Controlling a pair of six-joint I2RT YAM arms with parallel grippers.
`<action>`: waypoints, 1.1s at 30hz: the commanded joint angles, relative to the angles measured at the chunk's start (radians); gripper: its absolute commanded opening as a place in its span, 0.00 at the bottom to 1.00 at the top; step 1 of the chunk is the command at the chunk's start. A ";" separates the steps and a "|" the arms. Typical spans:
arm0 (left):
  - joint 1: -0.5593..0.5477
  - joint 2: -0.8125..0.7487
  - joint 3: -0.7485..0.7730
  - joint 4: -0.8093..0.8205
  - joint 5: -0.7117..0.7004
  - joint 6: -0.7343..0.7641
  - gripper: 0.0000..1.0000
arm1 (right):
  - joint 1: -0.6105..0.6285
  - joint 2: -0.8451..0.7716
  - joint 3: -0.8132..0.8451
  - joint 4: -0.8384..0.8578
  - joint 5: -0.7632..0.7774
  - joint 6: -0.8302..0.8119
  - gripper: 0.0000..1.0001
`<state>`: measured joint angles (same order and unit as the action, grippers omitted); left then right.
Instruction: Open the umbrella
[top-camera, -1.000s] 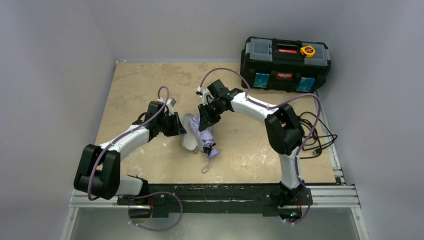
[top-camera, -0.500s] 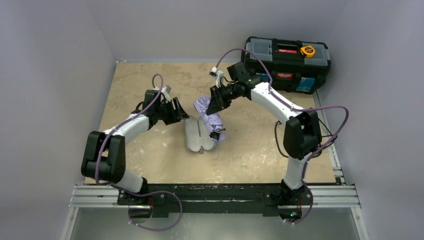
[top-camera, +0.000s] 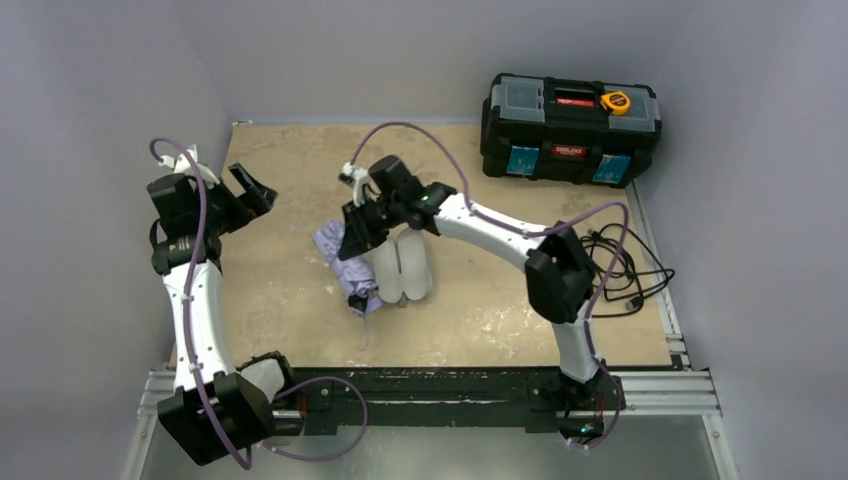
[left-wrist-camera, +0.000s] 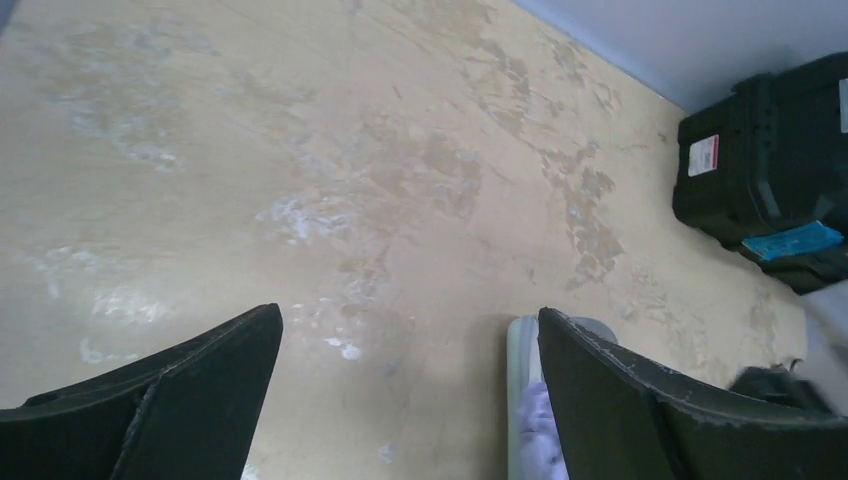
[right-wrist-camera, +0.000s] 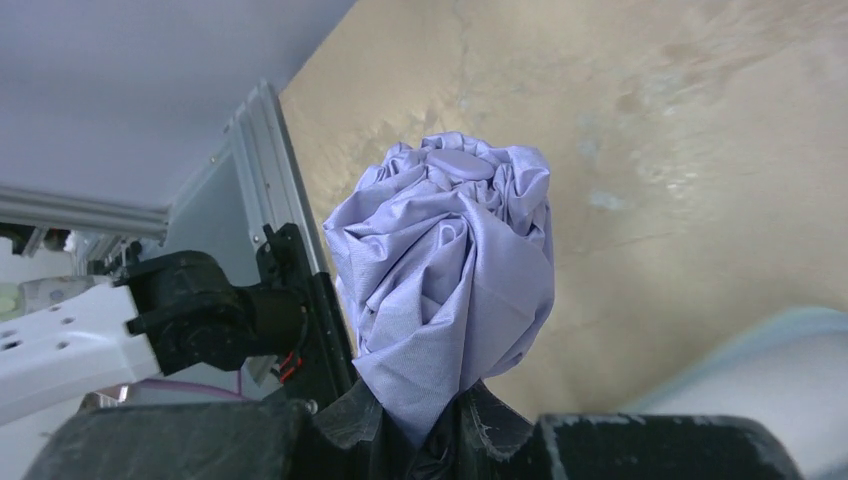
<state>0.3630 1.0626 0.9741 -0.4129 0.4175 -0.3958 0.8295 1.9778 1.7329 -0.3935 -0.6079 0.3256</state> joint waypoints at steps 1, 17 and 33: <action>0.087 -0.046 0.060 -0.236 0.040 0.099 1.00 | 0.074 0.106 0.083 0.054 0.087 0.069 0.00; 0.103 -0.125 -0.031 -0.217 0.113 0.023 1.00 | 0.008 0.211 -0.012 -0.057 0.340 0.003 0.00; 0.101 -0.051 -0.048 -0.165 0.152 0.016 1.00 | -0.364 0.014 -0.348 -0.189 0.219 -0.445 0.00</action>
<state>0.4587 1.0103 0.9344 -0.6102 0.5327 -0.3828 0.4870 1.9949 1.4143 -0.4618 -0.4099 0.0952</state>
